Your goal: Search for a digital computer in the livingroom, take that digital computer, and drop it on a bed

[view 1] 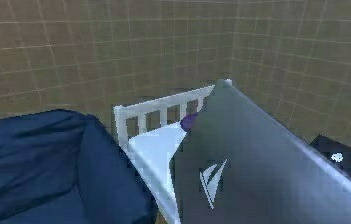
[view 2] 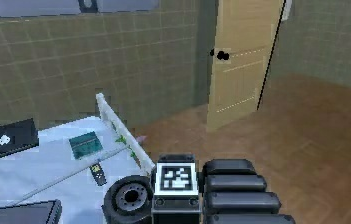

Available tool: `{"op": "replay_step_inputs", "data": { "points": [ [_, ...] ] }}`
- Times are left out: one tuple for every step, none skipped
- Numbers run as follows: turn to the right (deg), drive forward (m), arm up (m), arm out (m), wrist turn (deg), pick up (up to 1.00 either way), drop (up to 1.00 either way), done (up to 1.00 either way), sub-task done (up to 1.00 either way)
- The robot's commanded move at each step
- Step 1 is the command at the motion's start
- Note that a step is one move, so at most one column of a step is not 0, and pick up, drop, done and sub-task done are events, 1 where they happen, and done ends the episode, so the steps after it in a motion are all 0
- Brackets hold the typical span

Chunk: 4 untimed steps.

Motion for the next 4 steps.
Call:
{"op": "replay_step_inputs", "data": {
  "points": [
    [-45.0, 0.00, 0.00, 0.00, 0.0, 0.00, 0.00, 0.00, 0.00],
    [0.0, 0.00, 0.00, 0.48, 0.0, 0.00, 0.00, 0.00, 0.00],
    [0.0, 0.00, 0.00, 0.00, 39.0, 0.00, 0.00, 0.00, 0.00],
    [0.0, 0.00, -0.40, 0.00, 0.0, 0.00, 0.00, 0.00, 0.00]
  ]
}}
